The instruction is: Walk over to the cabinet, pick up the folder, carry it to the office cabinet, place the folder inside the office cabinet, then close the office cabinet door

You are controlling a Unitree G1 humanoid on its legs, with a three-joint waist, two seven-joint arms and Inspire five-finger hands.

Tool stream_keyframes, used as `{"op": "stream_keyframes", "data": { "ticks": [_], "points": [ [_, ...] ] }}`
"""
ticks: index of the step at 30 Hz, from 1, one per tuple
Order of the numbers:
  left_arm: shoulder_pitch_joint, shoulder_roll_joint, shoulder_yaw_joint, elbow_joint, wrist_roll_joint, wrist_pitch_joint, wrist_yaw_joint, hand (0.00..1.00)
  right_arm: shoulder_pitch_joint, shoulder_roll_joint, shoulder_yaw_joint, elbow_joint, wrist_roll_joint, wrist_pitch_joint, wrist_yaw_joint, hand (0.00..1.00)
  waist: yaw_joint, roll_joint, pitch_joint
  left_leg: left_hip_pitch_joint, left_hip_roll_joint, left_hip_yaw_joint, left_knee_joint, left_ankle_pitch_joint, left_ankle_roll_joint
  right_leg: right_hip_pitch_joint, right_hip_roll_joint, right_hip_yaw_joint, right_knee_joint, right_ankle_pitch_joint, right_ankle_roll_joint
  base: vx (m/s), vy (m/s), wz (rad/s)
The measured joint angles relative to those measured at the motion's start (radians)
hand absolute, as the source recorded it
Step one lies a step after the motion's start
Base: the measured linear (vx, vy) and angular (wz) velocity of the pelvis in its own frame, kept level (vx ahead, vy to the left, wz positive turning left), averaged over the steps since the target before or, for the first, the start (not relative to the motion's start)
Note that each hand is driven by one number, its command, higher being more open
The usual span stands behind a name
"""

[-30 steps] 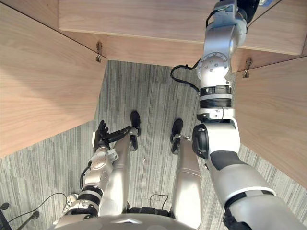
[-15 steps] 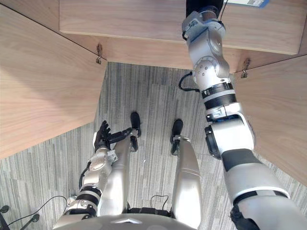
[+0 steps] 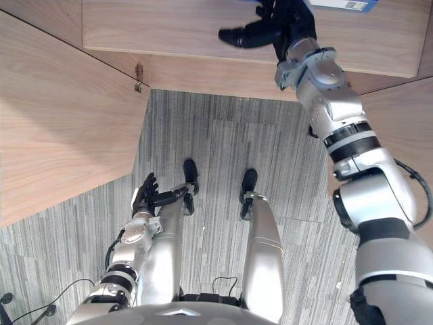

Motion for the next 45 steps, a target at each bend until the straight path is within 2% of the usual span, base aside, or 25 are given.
{"op": "stream_keyframes", "data": {
  "ticks": [5, 9, 12, 16, 18, 20, 23, 24, 25, 28, 29, 37, 45],
  "points": [
    [0.007, 0.017, -0.002, 0.004, 0.020, -0.003, -0.014, 1.00, 0.054, -0.101, 0.121, -0.098, -0.096, 0.001, 0.090, 1.00, 0.000, -0.020, -0.002, 0.018, 0.003, 0.004, -0.006, -0.001, 0.001, 0.019, 0.002, -0.002, -0.010, 0.000, 0.000, 0.00, 0.000, 0.00],
    [0.020, 0.041, -0.002, 0.003, 0.022, -0.008, -0.025, 1.00, 0.081, -0.165, 0.196, -0.172, -0.164, -0.007, 0.145, 1.00, 0.003, -0.047, -0.011, 0.030, 0.006, 0.011, -0.015, -0.004, 0.004, 0.030, 0.005, -0.001, -0.018, -0.001, 0.001, 0.00, 0.004, -0.02],
    [0.031, 0.057, -0.001, 0.004, 0.041, -0.008, -0.027, 1.00, 0.099, -0.181, 0.223, -0.195, -0.206, -0.009, 0.176, 1.00, 0.005, -0.064, -0.018, 0.035, 0.007, 0.016, -0.020, -0.004, 0.004, 0.030, 0.005, 0.002, -0.022, 0.000, 0.001, 0.00, 0.000, 0.00],
    [0.034, 0.061, -0.001, 0.004, 0.055, -0.008, -0.028, 1.00, 0.136, -0.197, 0.229, -0.229, -0.221, -0.018, 0.177, 1.00, 0.009, -0.070, -0.020, 0.036, 0.008, 0.020, -0.021, -0.004, 0.003, 0.032, 0.005, 0.000, -0.024, 0.000, 0.001, 0.02, 0.004, 0.00],
    [0.034, 0.061, -0.001, 0.006, 0.055, -0.008, -0.028, 1.00, 0.181, -0.198, 0.196, -0.263, -0.236, -0.022, 0.173, 1.00, 0.012, -0.070, -0.020, 0.039, 0.009, 0.021, -0.022, -0.004, 0.003, 0.035, 0.005, 0.000, -0.026, 0.000, 0.001, 0.00, 0.000, 0.00],
    [0.034, 0.059, 0.000, 0.007, 0.055, -0.008, -0.027, 1.00, 0.262, -0.186, 0.112, -0.312, -0.236, -0.030, 0.155, 1.00, 0.015, -0.070, -0.020, 0.041, 0.009, 0.022, -0.024, -0.004, 0.004, 0.037, 0.005, 0.000, -0.027, 0.000, 0.001, 0.00, 0.000, 0.00],
    [0.034, 0.059, 0.002, 0.010, 0.055, -0.007, -0.022, 1.00, 0.388, -0.097, -0.058, -0.392, -0.249, -0.060, 0.075, 1.00, 0.013, -0.071, -0.020, 0.044, 0.010, 0.025, -0.024, -0.005, 0.004, 0.037, 0.006, 0.003, -0.028, 0.000, 0.001, -0.01, 0.003, -0.02],
    [0.034, 0.059, 0.003, 0.011, 0.055, -0.007, -0.020, 1.00, 0.419, -0.060, -0.106, -0.417, -0.297, -0.078, 0.036, 1.00, 0.010, -0.071, -0.020, 0.044, 0.010, 0.025, -0.023, -0.005, 0.004, 0.037, 0.007, 0.004, -0.028, 0.000, 0.001, -0.01, 0.002, -0.03],
    [0.034, 0.059, 0.003, 0.010, 0.055, -0.007, -0.016, 1.00, 0.443, -0.031, -0.145, -0.438, -0.353, -0.093, 0.003, 0.00, 0.010, -0.071, -0.020, 0.045, 0.011, 0.026, -0.023, -0.005, 0.004, 0.037, 0.008, 0.005, -0.028, 0.000, 0.001, 0.00, 0.000, 0.00],
    [0.034, 0.057, 0.005, 0.010, 0.058, -0.008, -0.008, 1.00, 0.476, 0.023, -0.206, -0.468, -0.486, -0.106, -0.057, 0.00, 0.009, -0.071, -0.020, 0.045, 0.011, 0.026, -0.024, -0.005, 0.004, 0.036, 0.008, 0.005, -0.030, 0.000, 0.001, 0.00, 0.000, 0.00],
    [0.034, 0.054, 0.012, 0.009, 0.059, -0.008, 0.001, 1.00, 0.494, 0.064, -0.238, -0.480, -0.599, -0.109, -0.101, 0.00, 0.010, -0.071, -0.020, 0.045, 0.011, 0.026, -0.025, -0.005, 0.004, 0.036, 0.008, 0.005, -0.030, 0.000, 0.001, 0.00, 0.000, 0.00],
    [0.034, 0.044, 0.024, 0.000, 0.087, -0.007, 0.035, 1.00, 0.527, 0.165, -0.250, -0.480, -0.907, -0.107, -0.180, 0.00, 0.013, -0.071, -0.020, 0.034, 0.011, 0.026, -0.026, -0.005, 0.003, 0.026, 0.009, 0.005, -0.030, 0.000, 0.001, 0.00, 0.000, 0.00],
    [0.034, 0.027, 0.051, -0.026, 0.095, -0.007, 0.052, 1.00, 0.513, 0.242, -0.285, -0.435, -1.035, -0.079, -0.233, 0.00, 0.019, -0.071, -0.020, 0.003, 0.010, 0.025, -0.009, -0.006, 0.004, -0.008, 0.006, 0.008, -0.011, -0.001, 0.001, 0.00, 0.000, 0.00]
  ]
}}
